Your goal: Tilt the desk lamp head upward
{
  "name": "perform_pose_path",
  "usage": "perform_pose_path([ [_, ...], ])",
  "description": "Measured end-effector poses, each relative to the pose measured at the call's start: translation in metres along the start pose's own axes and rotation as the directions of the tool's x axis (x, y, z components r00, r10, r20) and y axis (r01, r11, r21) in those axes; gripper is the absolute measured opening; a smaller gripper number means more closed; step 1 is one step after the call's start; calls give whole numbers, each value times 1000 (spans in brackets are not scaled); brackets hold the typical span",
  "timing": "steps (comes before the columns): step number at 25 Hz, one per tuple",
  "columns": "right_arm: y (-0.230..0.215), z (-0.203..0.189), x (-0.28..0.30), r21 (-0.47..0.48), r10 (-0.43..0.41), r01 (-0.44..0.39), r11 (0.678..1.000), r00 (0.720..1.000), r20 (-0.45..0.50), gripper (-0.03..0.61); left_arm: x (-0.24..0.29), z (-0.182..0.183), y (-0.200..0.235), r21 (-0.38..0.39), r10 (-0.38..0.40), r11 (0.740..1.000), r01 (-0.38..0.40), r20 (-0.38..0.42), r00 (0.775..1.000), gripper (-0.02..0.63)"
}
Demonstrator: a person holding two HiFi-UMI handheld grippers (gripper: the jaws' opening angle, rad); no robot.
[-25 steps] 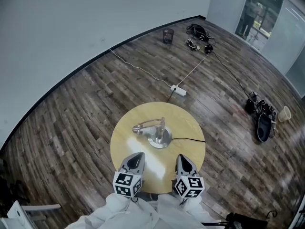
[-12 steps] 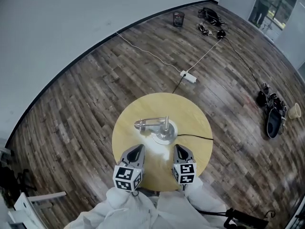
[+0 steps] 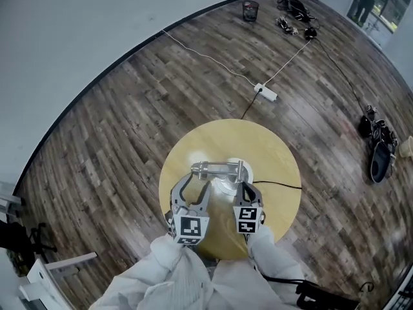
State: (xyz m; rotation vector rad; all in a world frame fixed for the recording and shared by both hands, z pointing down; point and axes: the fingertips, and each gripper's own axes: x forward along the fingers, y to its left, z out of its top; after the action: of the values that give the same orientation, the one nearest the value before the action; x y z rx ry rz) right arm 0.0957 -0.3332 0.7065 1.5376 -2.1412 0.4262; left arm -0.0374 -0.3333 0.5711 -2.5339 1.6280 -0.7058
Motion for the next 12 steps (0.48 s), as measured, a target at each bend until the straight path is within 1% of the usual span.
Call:
perform_pose_path([
  [1, 1, 1, 0, -3, -2, 2, 1000, 1000, 4, 9, 8, 0, -3, 39, -33, 999, 32, 8, 999, 255],
  [2, 1, 2, 1, -2, -2, 2, 1000, 1000, 5, 9, 16, -3, -7, 78, -62, 995, 62, 3, 998, 316],
  [3, 1, 1, 1, 7, 1, -1, 1000, 1000, 4, 9, 24, -10, -9, 111, -85, 990, 86, -11, 996, 327],
  [5, 1, 1, 1, 35, 11, -11, 999, 1000, 2, 9, 37, -25, -8, 138, -120, 983, 125, -43, 992, 327],
  [8, 3, 2, 4, 50, 25, -24, 998, 1000, -3, 9, 51, -31, 0, 120, -182, 975, 184, -31, 983, 325],
  [10, 3, 3, 5, 58, 27, -27, 998, 1000, 1, 9, 59, -28, -2, 140, -255, 957, 255, -20, 967, 324],
  [11, 2, 3, 6, 55, 27, -27, 998, 1000, 1, 9, 61, -27, -5, 153, -293, 944, 293, -20, 956, 312],
  [12, 1, 2, 7, 47, 27, -27, 999, 1000, -1, 9, 62, -26, -8, 160, -322, 934, 321, -20, 947, 283],
])
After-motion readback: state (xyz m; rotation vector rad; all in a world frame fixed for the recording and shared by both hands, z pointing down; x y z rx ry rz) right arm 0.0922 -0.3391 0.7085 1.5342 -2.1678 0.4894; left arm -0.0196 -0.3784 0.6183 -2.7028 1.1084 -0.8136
